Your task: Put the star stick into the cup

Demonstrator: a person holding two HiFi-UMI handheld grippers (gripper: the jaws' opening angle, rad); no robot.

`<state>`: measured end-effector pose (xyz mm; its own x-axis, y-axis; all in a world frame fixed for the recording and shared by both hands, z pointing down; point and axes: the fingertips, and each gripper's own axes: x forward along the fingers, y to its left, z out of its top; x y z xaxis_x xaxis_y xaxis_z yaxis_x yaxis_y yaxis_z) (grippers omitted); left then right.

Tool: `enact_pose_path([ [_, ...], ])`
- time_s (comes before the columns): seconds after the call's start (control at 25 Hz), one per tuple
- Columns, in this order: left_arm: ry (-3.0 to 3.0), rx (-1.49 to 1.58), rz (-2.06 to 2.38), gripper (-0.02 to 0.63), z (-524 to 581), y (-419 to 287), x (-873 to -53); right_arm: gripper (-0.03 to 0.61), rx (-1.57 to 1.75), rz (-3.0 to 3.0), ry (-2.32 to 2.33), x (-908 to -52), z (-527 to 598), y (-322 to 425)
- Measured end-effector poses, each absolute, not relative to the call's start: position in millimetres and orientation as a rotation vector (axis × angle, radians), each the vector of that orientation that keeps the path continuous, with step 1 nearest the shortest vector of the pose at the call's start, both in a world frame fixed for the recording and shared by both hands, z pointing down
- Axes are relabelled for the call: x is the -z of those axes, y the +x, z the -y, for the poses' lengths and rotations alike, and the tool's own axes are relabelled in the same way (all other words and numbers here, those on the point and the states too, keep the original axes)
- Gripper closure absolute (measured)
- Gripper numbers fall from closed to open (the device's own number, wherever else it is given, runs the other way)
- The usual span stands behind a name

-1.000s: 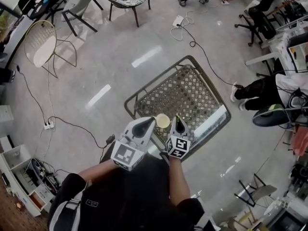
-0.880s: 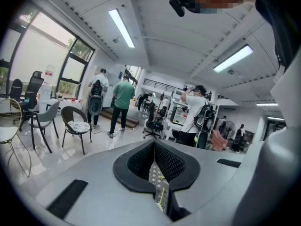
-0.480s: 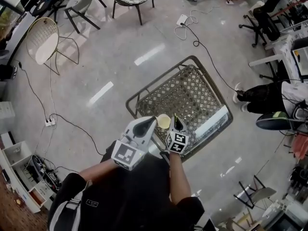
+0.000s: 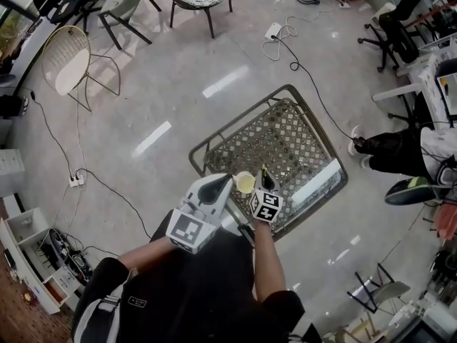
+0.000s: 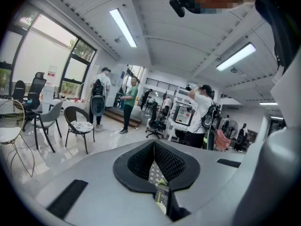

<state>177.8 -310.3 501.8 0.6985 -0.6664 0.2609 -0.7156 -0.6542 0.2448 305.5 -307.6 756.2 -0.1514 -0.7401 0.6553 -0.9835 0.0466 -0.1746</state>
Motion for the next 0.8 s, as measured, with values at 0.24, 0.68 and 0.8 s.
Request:
enact_pose_path([
  [0.24,2.565,-0.214,1.099,0.597,317,176,-504,0.557,-0.881,1.924,1.740,-767,311,309],
  [0.68,2.575,-0.216,1.091,0.597,325,176,-504,0.557,-0.914,1.910,1.753,-773,317,310],
  [0.8,2.580,-0.212,1.083,0.597,324,176,-505,0.557,-0.910,1.913,1.760,-772,317,310],
])
